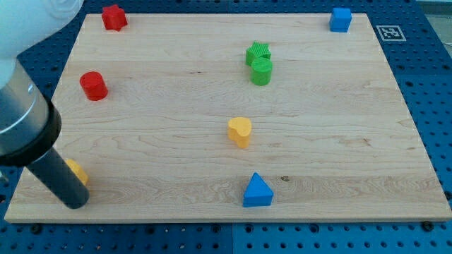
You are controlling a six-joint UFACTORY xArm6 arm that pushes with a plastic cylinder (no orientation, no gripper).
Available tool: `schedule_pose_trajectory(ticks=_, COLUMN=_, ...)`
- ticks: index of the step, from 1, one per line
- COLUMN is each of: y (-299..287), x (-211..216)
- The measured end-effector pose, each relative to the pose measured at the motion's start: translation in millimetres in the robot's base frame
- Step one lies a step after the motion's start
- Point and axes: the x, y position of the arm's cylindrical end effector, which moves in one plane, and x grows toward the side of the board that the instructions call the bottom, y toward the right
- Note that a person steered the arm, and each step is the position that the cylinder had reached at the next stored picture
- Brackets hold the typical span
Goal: Move the yellow hexagon closer to the yellow heart
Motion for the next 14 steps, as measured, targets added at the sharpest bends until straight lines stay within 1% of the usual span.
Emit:
schedule_pose_trajectory(ticks=2, y=-71, x=-7)
schedule_pose_trajectory(ticks=3, y=-77, x=-13)
schedule_pose_trajectory(ticks=5, y=-51, x=-25)
schedule_pose_trajectory(ticks=7, y=-47, x=-48)
schedule_pose_trajectory(ticks=8, y=-24, x=-35)
schedule_pose_trajectory(ticks=10, y=9, x=-43)
schedule_pose_trajectory(ticks=14, y=19, x=-43)
